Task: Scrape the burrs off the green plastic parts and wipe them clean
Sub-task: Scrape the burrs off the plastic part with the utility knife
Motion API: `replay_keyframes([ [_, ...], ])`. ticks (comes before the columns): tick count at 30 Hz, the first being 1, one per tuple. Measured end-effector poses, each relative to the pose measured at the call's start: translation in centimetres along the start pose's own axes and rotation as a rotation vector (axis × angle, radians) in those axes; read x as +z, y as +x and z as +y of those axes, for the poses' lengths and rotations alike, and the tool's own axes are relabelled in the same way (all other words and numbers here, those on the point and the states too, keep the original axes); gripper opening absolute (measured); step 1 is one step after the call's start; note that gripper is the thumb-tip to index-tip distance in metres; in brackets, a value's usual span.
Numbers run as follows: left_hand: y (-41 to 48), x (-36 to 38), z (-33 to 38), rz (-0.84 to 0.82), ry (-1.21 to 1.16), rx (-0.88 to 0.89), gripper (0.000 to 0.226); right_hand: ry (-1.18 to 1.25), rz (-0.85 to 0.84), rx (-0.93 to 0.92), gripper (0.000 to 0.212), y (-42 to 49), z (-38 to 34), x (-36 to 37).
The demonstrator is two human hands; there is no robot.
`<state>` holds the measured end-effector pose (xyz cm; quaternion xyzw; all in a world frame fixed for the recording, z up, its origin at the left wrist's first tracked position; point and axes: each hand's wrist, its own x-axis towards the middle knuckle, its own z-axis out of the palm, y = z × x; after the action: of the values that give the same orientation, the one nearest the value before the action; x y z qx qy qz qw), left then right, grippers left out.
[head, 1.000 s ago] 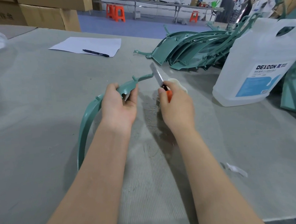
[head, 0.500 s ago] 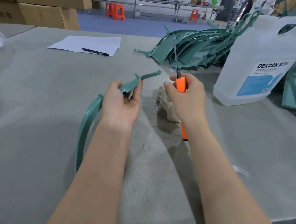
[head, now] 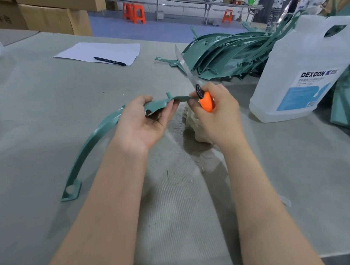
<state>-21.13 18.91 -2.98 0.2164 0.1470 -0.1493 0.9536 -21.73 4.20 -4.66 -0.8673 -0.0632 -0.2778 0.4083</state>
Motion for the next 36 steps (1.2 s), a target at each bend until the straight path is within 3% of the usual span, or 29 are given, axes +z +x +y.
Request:
replay_keyframes([
  [4,0.3,-0.3,0.5,0.018,0.072,0.031,0.033,0.064,-0.094,0.032,0.007,0.0,-0.1,-0.4],
  [7,0.3,-0.4,0.6,0.028,0.123,0.050,0.028,0.121,-0.105,0.096,0.011,0.1,-0.2,-0.4],
  [11,0.1,-0.5,0.7,0.023,0.133,0.058,0.018,0.133,0.085,0.238,0.025,0.8,0.6,-0.9],
  [15,0.0,-0.5,0.9,0.014,0.068,0.083,0.007,0.152,0.217,0.322,0.025,1.1,1.1,-1.5],
  [18,0.1,-0.7,1.0,-0.005,0.020,0.077,0.014,0.149,0.156,0.305,0.025,1.0,0.8,-1.4],
  [21,0.0,-0.7,1.1,-0.021,-0.003,0.079,0.016,0.161,0.071,0.275,0.010,0.7,0.4,-1.0],
  [24,0.1,-0.6,1.0,-0.013,0.006,0.095,0.017,0.164,0.036,0.229,0.018,0.4,0.0,-0.6],
  [29,0.0,-0.5,0.7,-0.001,0.071,0.122,0.010,0.074,0.050,0.236,0.039,0.3,-0.1,0.1],
  [36,-0.4,-0.3,0.6,0.002,0.129,0.147,0.006,0.096,0.138,0.265,0.025,0.4,0.1,-0.5],
])
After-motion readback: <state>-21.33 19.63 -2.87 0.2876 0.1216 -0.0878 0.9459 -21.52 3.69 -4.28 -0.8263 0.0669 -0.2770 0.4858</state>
